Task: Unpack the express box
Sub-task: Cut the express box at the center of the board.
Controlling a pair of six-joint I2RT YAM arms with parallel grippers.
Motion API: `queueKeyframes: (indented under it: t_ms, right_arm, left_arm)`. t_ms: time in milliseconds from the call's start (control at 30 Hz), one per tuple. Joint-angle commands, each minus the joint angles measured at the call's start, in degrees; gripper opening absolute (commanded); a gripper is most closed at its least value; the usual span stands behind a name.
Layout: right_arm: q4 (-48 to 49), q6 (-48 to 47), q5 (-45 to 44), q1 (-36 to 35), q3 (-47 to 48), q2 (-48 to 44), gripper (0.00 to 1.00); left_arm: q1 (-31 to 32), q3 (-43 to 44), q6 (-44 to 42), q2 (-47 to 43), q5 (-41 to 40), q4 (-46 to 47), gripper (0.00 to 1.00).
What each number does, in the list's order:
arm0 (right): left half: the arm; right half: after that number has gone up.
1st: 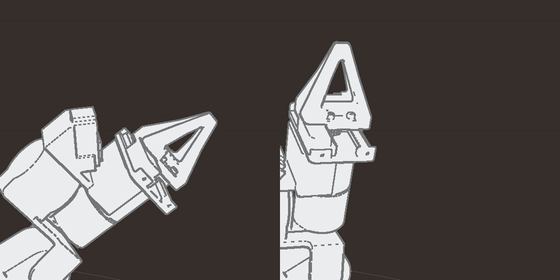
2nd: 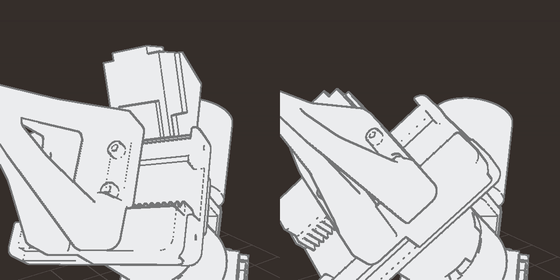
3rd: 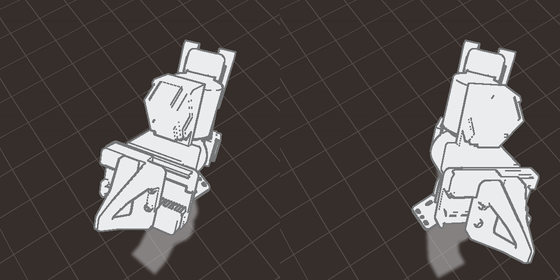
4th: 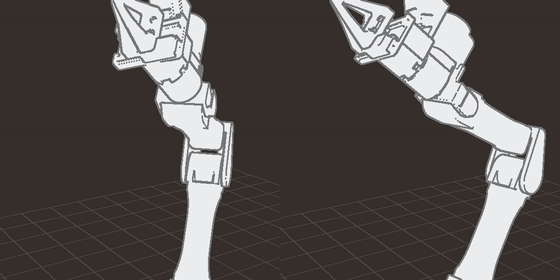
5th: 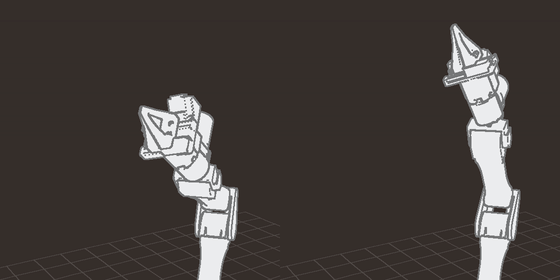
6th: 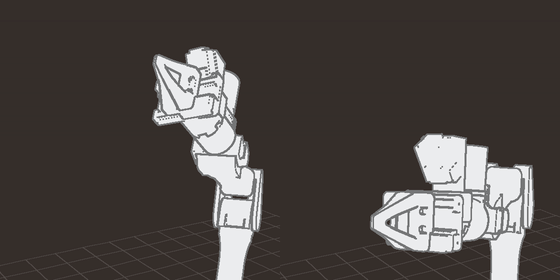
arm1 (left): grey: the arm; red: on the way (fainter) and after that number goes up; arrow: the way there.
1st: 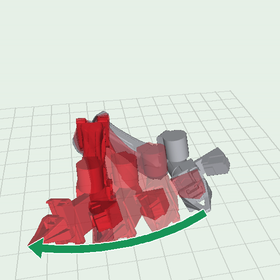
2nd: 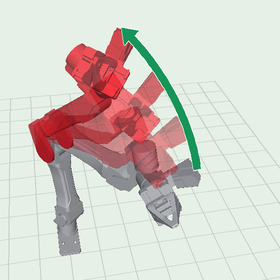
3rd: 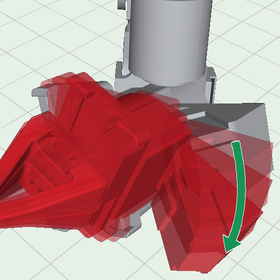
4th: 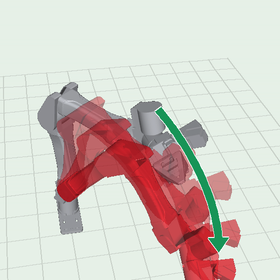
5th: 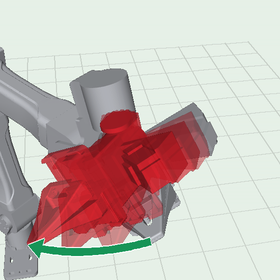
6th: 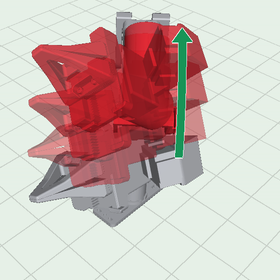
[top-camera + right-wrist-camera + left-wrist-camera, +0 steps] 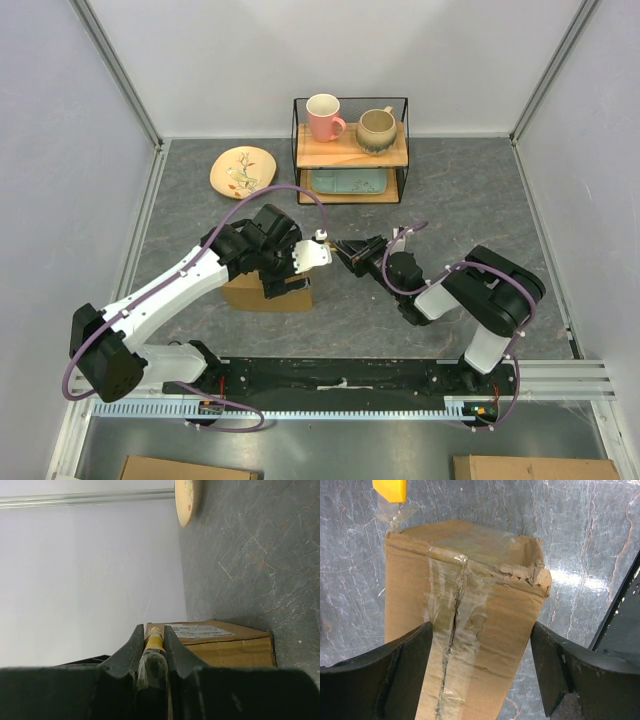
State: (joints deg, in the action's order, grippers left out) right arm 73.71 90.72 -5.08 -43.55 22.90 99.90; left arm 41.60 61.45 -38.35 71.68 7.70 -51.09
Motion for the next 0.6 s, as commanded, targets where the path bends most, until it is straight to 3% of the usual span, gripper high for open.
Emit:
queueKeyframes:
  t_ms: [0,567]
  right_arm:
    - [27.01,1.13,4.47,-1.71,-1.80,-2.78,0.00]
    - [26.92,-0.28,2.97,0.83,-6.37,-6.99,0.00]
  left_arm:
    - [-0.38,-0.10,-0.24,1.09,-3.92,4.24,0.83]
    - [-0.38,0.34,-0.15,0.57,-2.96,2.49,0.78]
